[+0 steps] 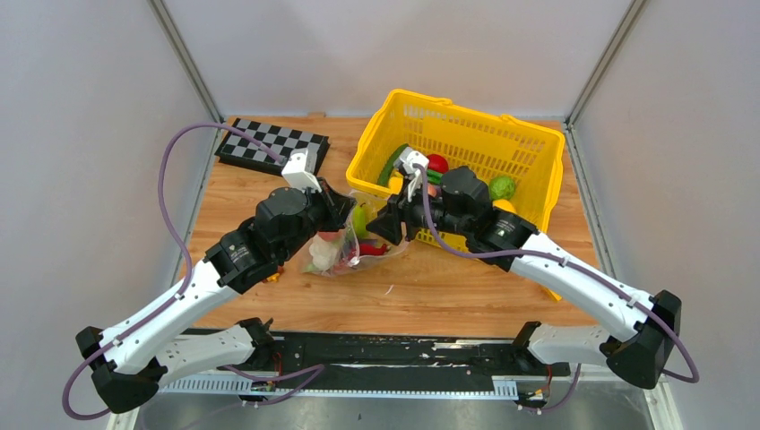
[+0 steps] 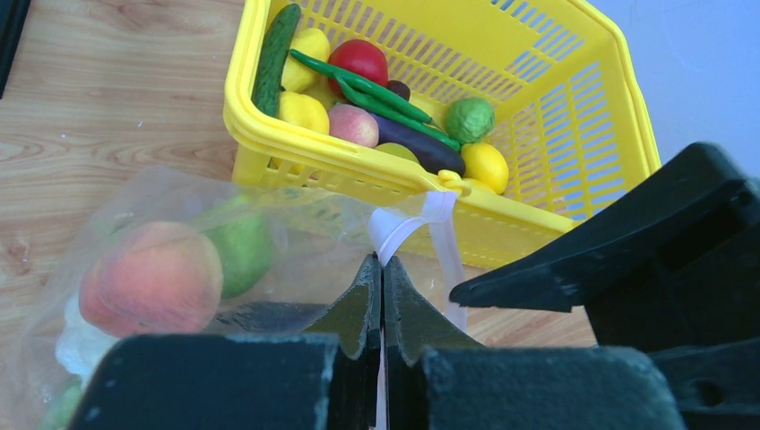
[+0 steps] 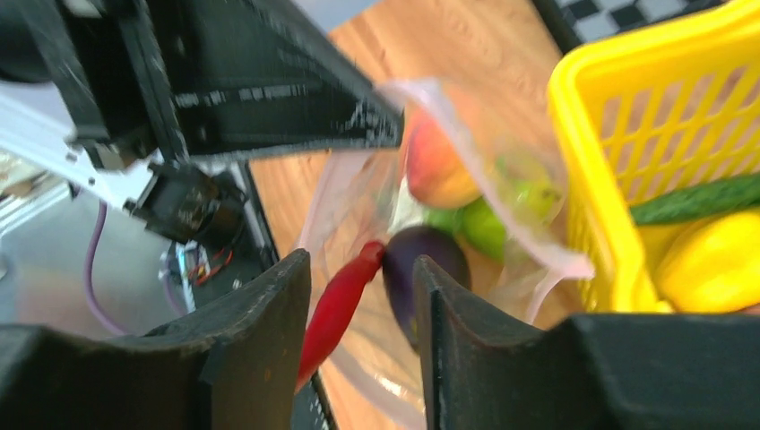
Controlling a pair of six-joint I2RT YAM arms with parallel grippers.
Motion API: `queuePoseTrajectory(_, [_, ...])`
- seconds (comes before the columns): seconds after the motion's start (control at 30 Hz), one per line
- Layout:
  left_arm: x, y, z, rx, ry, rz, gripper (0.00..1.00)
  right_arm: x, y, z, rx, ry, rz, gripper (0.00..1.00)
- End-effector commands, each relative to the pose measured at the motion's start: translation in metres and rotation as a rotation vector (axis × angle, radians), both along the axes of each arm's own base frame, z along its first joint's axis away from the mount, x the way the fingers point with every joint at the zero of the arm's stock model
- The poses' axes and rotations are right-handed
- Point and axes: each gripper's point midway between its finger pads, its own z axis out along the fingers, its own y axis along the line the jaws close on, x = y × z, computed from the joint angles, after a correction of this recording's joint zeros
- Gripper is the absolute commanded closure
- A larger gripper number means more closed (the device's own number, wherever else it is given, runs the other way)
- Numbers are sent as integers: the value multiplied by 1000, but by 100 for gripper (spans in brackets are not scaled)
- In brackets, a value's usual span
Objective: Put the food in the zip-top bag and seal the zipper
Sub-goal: Place the fake vegetable in the zipper food storage bag, then adjust the fake vegetable in the zipper food storage bag.
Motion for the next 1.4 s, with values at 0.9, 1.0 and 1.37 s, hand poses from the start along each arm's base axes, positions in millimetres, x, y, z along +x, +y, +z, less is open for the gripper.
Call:
queuePoseTrajectory(0.9, [3, -7, 14, -39, -24, -12, 100, -43, -15, -35, -195, 92, 208, 79])
queuePoseTrajectory(1.0, [3, -6, 13, -37, -23, -11, 100, -43, -17, -31, -179, 72, 199, 92])
queuePoseTrajectory(1.37, [3, -7, 12, -36, -21, -15, 100, -15, -25, 17, -5, 3, 23, 100])
